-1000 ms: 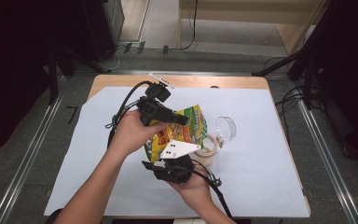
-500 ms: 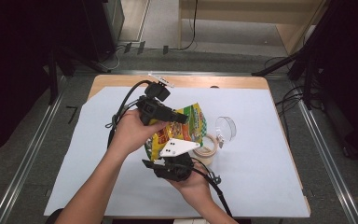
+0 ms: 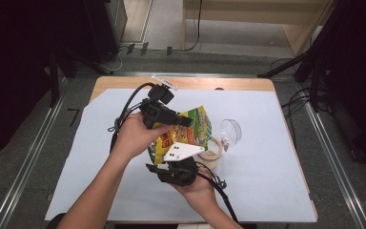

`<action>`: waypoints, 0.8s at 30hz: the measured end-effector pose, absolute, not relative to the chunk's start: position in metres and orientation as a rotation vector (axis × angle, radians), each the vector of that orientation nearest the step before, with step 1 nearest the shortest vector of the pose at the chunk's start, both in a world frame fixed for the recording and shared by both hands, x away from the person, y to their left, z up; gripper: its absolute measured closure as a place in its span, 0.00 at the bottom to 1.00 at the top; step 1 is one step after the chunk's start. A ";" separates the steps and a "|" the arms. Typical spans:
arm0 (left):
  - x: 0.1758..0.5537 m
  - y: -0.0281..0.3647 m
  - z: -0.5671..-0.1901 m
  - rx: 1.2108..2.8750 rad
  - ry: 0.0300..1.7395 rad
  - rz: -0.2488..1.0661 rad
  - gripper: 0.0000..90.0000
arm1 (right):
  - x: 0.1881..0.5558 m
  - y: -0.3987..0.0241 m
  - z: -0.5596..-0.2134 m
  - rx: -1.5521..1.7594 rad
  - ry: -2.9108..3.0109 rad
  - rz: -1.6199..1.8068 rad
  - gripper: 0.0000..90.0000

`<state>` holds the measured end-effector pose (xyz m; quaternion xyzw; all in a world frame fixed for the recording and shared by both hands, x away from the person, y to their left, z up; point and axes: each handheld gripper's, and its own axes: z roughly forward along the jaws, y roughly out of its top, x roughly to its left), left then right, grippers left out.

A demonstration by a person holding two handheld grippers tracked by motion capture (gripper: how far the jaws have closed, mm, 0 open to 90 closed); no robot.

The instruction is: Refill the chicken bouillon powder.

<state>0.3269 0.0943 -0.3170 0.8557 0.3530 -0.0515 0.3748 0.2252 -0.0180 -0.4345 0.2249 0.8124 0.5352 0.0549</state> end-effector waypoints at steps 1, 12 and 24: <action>0.327 0.094 -0.317 2.189 0.901 -0.136 0.87 | 0.225 -0.018 -0.434 0.684 2.465 1.625 0.77; 0.325 0.094 -0.318 2.193 0.900 -0.133 0.87 | 0.223 -0.018 -0.435 0.690 2.466 1.628 0.77; 0.321 0.091 -0.316 2.195 0.886 -0.125 0.87 | 0.221 -0.019 -0.437 0.691 2.444 1.633 0.77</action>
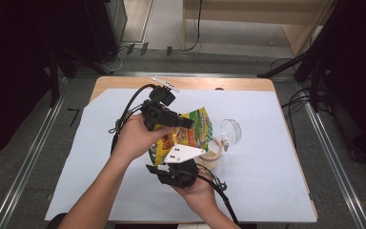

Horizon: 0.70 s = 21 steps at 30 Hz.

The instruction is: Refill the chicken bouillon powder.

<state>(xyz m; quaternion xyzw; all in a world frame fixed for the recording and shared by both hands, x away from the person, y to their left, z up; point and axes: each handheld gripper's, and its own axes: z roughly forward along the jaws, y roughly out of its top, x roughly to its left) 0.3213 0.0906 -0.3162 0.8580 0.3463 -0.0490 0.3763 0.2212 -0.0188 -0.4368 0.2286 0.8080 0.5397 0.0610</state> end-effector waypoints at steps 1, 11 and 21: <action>0.321 0.090 -0.316 2.195 0.886 -0.124 0.87 | 0.221 -0.019 -0.437 0.695 2.445 1.636 0.77; 0.316 0.088 -0.314 2.202 0.874 -0.126 0.87 | 0.220 -0.019 -0.440 0.699 2.445 1.633 0.77; 0.320 0.092 -0.316 2.181 0.889 -0.132 0.87 | 0.219 -0.020 -0.435 0.688 2.452 1.647 0.77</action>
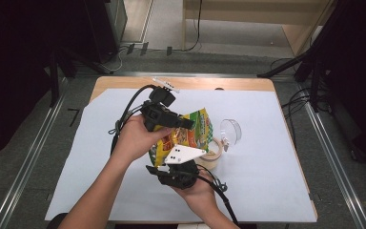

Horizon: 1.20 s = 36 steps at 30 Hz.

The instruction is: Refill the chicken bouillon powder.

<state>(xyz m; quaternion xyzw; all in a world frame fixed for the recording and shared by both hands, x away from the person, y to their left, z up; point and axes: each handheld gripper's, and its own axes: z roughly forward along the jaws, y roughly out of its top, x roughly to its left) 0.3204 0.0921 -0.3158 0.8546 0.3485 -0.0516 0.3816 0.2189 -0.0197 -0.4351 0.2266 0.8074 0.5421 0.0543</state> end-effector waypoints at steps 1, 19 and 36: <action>0.321 0.093 -0.316 2.180 0.895 -0.136 0.87 | 0.219 -0.020 -0.434 0.688 2.455 1.645 0.77; 0.321 0.092 -0.314 2.179 0.886 -0.134 0.87 | 0.217 -0.019 -0.433 0.705 2.451 1.655 0.77; 0.346 0.079 -0.315 2.216 0.932 -0.173 0.87 | 0.234 -0.026 -0.429 0.767 2.472 1.639 0.76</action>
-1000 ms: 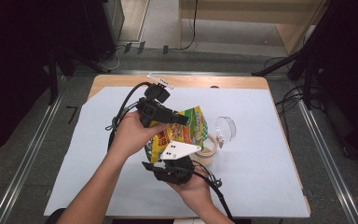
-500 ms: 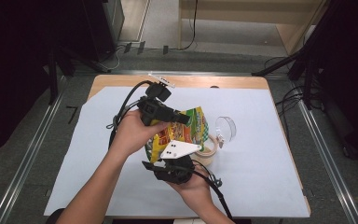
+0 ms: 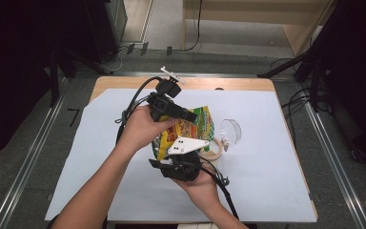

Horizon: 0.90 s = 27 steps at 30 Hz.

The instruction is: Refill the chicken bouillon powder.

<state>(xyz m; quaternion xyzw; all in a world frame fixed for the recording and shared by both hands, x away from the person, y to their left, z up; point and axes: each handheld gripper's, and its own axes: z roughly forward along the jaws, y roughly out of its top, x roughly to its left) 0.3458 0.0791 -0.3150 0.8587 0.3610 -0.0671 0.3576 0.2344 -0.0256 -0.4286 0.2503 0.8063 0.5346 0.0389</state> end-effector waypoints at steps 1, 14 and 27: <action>0.346 0.079 -0.315 2.216 0.932 -0.173 0.87 | 0.234 -0.026 -0.429 0.767 2.472 1.639 0.76; 0.345 0.088 -0.316 2.177 0.939 -0.163 0.87 | 0.236 -0.022 -0.429 0.737 2.474 1.626 0.76; 0.341 0.084 -0.315 2.187 0.951 -0.150 0.87 | 0.232 -0.026 -0.429 0.704 2.470 1.623 0.75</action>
